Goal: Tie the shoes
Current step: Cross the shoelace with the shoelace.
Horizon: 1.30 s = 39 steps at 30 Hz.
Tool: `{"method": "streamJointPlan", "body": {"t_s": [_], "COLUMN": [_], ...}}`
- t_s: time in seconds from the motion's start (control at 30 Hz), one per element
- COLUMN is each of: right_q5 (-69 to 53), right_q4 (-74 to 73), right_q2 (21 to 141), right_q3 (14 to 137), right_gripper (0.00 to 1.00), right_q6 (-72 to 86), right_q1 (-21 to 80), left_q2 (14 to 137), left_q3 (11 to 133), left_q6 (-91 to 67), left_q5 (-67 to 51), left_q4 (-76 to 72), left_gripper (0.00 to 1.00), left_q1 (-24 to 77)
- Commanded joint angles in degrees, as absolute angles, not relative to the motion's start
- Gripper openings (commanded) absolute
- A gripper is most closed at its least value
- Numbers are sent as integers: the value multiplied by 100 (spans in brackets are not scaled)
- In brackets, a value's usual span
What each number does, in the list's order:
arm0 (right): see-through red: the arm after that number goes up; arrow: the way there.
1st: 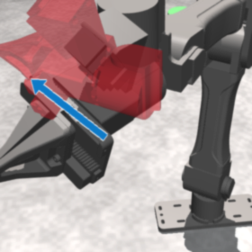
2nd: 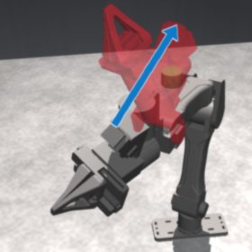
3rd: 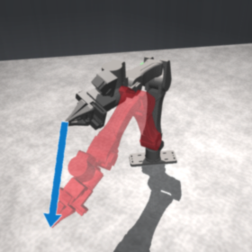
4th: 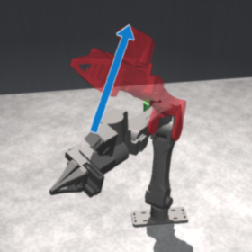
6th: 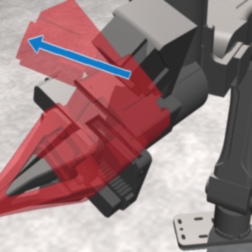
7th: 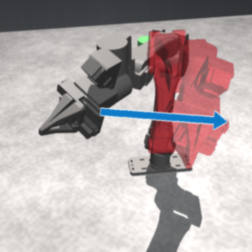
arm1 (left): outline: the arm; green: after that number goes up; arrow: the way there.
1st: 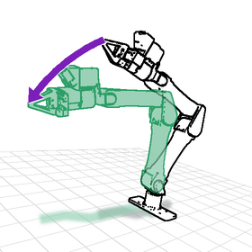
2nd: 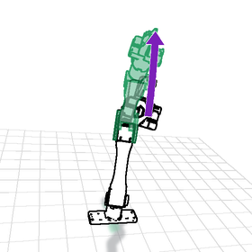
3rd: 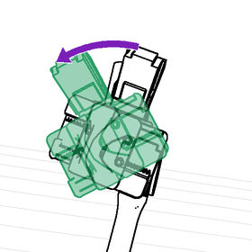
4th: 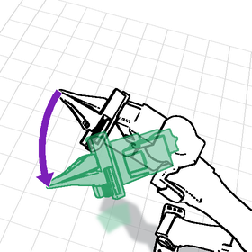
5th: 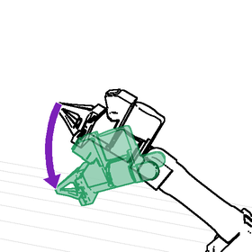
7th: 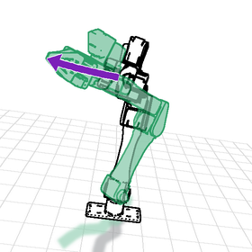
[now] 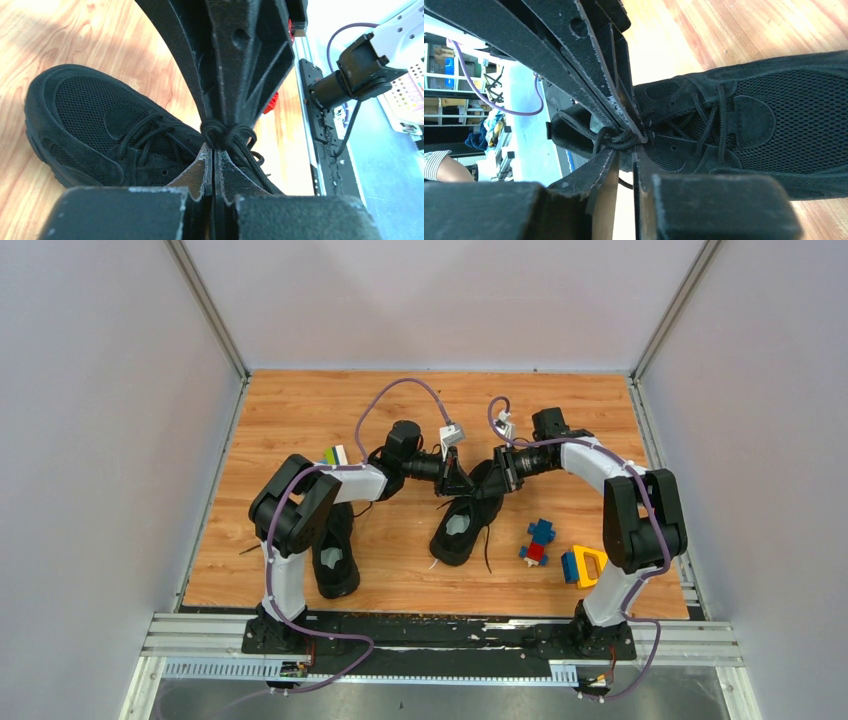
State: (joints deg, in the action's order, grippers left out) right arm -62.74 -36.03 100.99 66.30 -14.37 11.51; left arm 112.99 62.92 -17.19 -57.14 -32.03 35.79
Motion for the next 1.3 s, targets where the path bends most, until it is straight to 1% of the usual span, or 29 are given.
{"method": "streamJointPlan", "body": {"t_s": [0.0, 0.03, 0.1, 0.17, 0.47, 0.5, 0.53, 0.57, 0.6, 0.67, 0.8, 0.87, 0.9, 0.97, 1.13, 1.27], "right_q5": [-6758, -6770, -6735, -6618, -6163, -6156, -6128, -6113, -6111, -6052, -6000, -5975, -5945, -5890, -5848, -5800], "right_q4": [-3358, -3359, -3358, -3368, -3404, -3394, -3398, -3401, -3401, -3412, -3410, -3410, -3410, -3417, -3428, -3465], "right_q2": [9998, 9983, 9940, 9870, 9809, 9809, 9809, 9809, 9806, 9794, 9799, 9800, 9795, 9781, 9672, 9654], "right_q3": [6764, 6748, 6714, 6640, 6569, 6585, 6595, 6612, 6624, 6644, 6666, 6683, 6692, 6710, 6709, 6750], "right_gripper": [10, 6, 2, 0, 0, 0, 0, 0, 0, 0, 0, 0, 0, 0, 0, 0], "right_q6": [-1398, -1405, -1390, -1387, -1300, -1281, -1244, -1232, -1224, -1214, -1169, -1116, -1092, -1058, -1087, -1064], "right_q1": [1181, 1179, 1181, 1142, 943, 945, 948, 949, 945, 944, 955, 954, 954, 957, 966, 962], "left_q2": [11365, 11360, 11331, 11291, 11206, 11202, 11191, 11160, 11135, 11031, 10846, 10804, 10780, 10742, 10618, 10503], "left_q3": [6285, 6284, 6284, 6279, 6296, 6298, 6309, 6334, 6344, 6352, 6427, 6556, 6627, 6716, 6940, 7069], "left_q6": [-1757, -1758, -1730, -1602, -1407, -1394, -1353, -1309, -1195, -1021, -731, -614, -529, -418, -449, -908], "left_q5": [-5840, -5822, -5790, -5740, -5704, -5676, -5646, -5588, -5545, -5425, -5353, -5413, -5449, -5568, -6096, -5870], "left_q4": [-3415, -3400, -3341, -3249, -2996, -2983, -2910, -2780, -2708, -2547, -2332, -2143, -2014, -1849, -1390, -1219], "left_gripper": [0, 0, 0, 0, 0, 2, 11, 15, 25, 34, 45, 49, 52, 55, 55, 55], "left_q1": [3557, 3554, 3552, 3548, 3500, 3501, 3499, 3501, 3499, 3480, 3274, 3155, 3120, 3033, 3030, 3069]}}
